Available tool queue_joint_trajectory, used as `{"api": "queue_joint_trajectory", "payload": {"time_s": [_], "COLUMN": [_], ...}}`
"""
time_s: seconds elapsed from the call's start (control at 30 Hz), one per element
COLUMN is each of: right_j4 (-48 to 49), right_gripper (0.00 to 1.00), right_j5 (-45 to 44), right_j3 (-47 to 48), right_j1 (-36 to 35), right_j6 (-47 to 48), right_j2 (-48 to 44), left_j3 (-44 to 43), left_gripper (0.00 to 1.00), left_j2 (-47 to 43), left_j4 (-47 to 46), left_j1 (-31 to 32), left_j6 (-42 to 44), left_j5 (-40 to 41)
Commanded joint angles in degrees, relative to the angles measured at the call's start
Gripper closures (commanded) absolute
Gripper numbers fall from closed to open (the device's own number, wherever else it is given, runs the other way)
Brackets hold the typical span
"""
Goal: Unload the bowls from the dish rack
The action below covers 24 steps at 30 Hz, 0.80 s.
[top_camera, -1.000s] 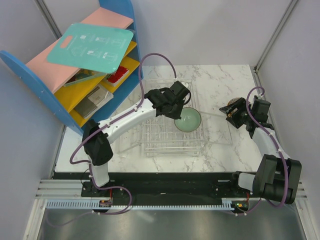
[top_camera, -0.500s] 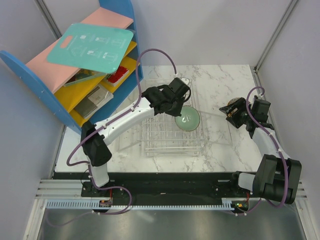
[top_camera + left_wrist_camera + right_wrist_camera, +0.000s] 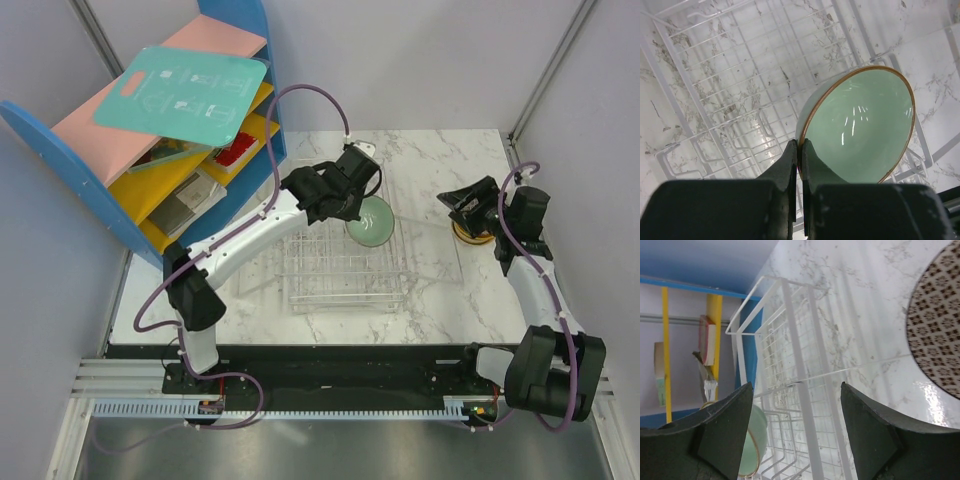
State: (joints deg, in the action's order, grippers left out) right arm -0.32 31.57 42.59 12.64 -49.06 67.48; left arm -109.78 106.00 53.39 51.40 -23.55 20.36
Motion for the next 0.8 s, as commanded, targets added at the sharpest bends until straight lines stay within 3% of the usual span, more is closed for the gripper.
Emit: {"api": "queue_joint_trajectory", "payload": {"time_s": [0.0, 0.17, 0.3, 0.77], "right_j4": [6.72, 0.5, 2.07, 3.13], "right_gripper": [0.22, 0.23, 0.23, 0.24], "right_j5": [2.7, -2.21, -4.14, -7.4], "right_j3": [0.92, 7.67, 8.3, 8.21], "right_j1": [-2.35, -11.31, -17.47, -25.47], "right_j6": [-2.09, 4.57, 2.92, 4.06], "right_j2": [-3.14, -1.4, 1.41, 5.02], "left_j3": [-2.9, -3.51, -5.53, -6.42], "left_gripper": [0.98, 0.98, 0.98, 0.98], "left_j2": [-4.48, -4.13, -3.69, -4.66], "left_j4": [-3.99, -5.04, -5.13, -5.13], "left_j1": [-1.21, -3.4, -4.73, -5.34], "left_j6": [1.23, 0.7, 0.0, 0.17], "left_j5": [2.76, 1.01, -1.55, -3.75]}}
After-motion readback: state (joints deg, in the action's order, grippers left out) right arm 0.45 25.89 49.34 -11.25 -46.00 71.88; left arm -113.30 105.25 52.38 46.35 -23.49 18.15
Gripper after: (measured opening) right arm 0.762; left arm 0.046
